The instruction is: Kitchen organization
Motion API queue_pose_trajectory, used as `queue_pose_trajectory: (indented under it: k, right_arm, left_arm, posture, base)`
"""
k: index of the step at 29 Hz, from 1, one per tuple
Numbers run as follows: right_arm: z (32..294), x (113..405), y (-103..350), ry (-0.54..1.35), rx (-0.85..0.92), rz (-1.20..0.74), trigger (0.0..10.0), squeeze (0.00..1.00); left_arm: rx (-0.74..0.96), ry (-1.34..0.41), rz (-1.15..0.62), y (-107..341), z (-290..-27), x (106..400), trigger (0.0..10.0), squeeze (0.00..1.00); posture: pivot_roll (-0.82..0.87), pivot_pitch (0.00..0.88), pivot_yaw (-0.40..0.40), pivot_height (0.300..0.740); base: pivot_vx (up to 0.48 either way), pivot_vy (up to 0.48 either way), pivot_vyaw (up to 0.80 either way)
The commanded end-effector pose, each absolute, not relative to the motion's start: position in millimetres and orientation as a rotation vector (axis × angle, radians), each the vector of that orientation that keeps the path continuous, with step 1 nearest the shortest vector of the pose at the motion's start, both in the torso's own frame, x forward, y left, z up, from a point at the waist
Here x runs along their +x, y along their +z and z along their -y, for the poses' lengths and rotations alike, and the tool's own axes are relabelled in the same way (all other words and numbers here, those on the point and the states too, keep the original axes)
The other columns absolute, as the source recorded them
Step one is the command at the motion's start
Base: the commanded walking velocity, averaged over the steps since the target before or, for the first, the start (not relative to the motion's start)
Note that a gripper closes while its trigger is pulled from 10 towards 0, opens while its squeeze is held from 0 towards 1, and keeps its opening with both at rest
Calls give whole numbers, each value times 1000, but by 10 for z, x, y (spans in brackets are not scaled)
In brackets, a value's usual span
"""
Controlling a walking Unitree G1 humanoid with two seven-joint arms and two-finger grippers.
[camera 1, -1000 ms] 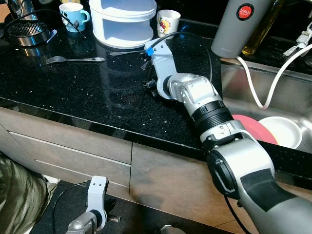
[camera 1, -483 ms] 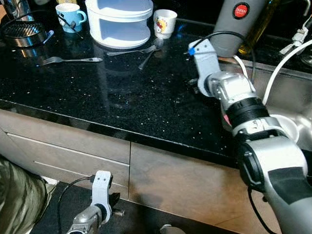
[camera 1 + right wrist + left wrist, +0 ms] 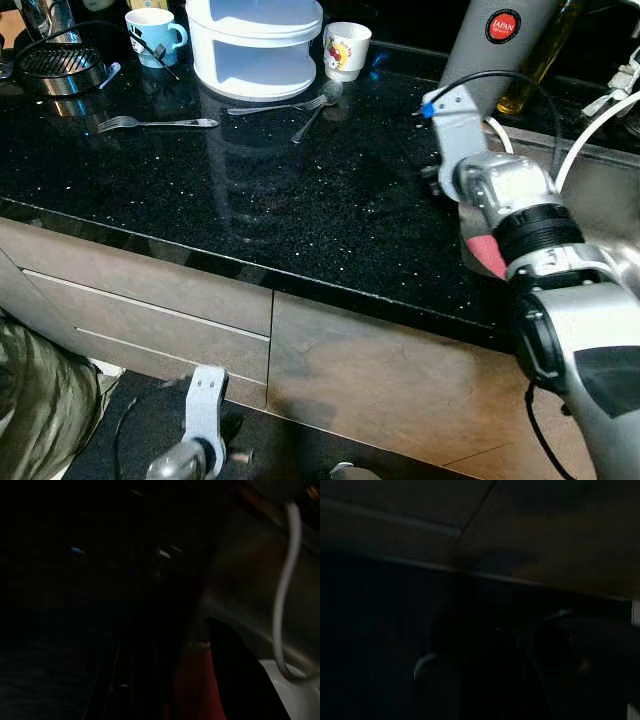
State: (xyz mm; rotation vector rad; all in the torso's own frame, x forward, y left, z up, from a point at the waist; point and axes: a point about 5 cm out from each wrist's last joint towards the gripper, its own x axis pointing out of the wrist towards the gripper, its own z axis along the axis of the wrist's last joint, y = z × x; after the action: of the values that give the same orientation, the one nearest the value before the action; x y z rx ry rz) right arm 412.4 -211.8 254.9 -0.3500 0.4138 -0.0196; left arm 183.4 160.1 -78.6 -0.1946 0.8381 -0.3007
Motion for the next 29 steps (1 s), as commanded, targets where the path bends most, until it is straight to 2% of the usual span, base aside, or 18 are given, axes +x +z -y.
queue_pose_trajectory:
  k: [1,4,11,18,23,27,28,29]
  right_arm:
    - [2191,4095,2422,-39,-345,-463,10000,0]
    - [2252,4082,2427,-41,-295,-466,10000,0]
    - [2307,4066,2392,-40,-267,-480,10000,0]
    - [2331,4070,2445,-8,-298,-456,10000,0]
    - [2359,4064,2537,48,-328,-452,10000,0]
    - [2369,4063,2646,98,-262,-417,10000,0]
    - [2364,4062,2759,166,-238,-361,10000,0]
    - [2299,4051,2924,310,-209,-250,10000,0]
  left_arm:
    - [-173,-310,-843,-785,-1643,1829,10000,0]
    - [-168,-298,-840,-744,-1735,1907,10000,0]
    - [-168,-299,-830,-714,-1759,1961,10000,0]
    - [-167,-291,-861,-774,-1707,1867,10000,0]
    - [-167,-294,-851,-738,-1695,1946,10000,0]
    - [-168,-294,-849,-730,-1685,1965,10000,0]
    - [-171,-293,-848,-728,-1675,1972,10000,0]
    - [-171,-294,-851,-734,-1666,1963,10000,0]
  posture:
    - [-37,94,-51,740]
    - [-38,94,-50,740]
    - [-39,95,-48,740]
    - [-37,95,-48,740]
    - [-37,92,-49,740]
    - [-36,89,-51,740]
    - [-34,87,-52,740]
    - [-34,85,-54,740]
  base:
    - [0,0,0]
    - [0,0,0]
    - [0,0,0]
    - [0,0,0]
    - [0,0,0]
    - [0,0,0]
    - [0,0,0]
    - [0,0,0]
